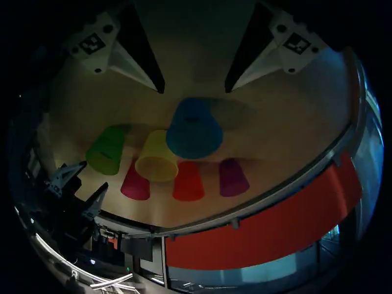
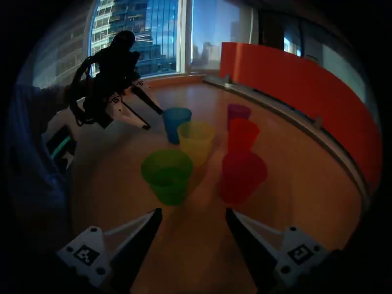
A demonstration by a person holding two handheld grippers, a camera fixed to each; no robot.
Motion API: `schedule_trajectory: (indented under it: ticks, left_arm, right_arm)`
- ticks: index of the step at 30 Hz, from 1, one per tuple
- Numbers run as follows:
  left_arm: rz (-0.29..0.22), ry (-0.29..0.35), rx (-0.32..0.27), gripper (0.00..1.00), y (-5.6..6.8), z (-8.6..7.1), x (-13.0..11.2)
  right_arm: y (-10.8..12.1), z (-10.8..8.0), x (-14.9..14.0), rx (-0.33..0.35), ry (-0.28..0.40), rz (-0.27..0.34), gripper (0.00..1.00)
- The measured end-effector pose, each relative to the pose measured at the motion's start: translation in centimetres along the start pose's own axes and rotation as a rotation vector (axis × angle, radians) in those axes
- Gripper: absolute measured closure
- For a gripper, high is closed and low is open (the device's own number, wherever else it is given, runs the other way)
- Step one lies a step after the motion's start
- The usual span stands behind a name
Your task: Pour water
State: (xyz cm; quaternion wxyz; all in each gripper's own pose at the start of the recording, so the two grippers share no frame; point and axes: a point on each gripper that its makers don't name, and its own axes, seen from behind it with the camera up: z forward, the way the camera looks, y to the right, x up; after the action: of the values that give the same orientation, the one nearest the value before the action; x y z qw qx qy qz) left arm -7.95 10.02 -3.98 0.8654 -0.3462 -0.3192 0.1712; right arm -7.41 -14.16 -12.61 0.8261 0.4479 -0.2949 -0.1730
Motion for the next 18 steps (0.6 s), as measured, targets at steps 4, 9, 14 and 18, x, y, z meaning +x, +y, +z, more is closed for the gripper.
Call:
schedule_trajectory:
  ticks: [4, 9, 14, 18]
  left_arm:
    - [-0.022, 0.016, 0.027, 0.09, -0.3, -0.6, -0.3]
    - [-0.058, 0.047, 0.075, 0.09, -1.0, -1.6, -0.4]
    - [-0.097, 0.105, 0.124, 0.09, -1.8, -2.6, 0.2]
    - [-0.128, 0.16, 0.179, 0.09, -2.9, -3.3, 0.8]
  right_arm:
    - [0.7, -0.8, 0.1, -0.037, 0.018, 0.024, 0.0]
    - [2.1, -1.8, 0.6, -0.101, 0.051, 0.057, 0.0]
    - [3.9, -2.5, 1.1, -0.179, 0.086, 0.092, 0.0]
    - [5.8, -3.2, 1.5, -0.257, 0.12, 0.124, 0.0]
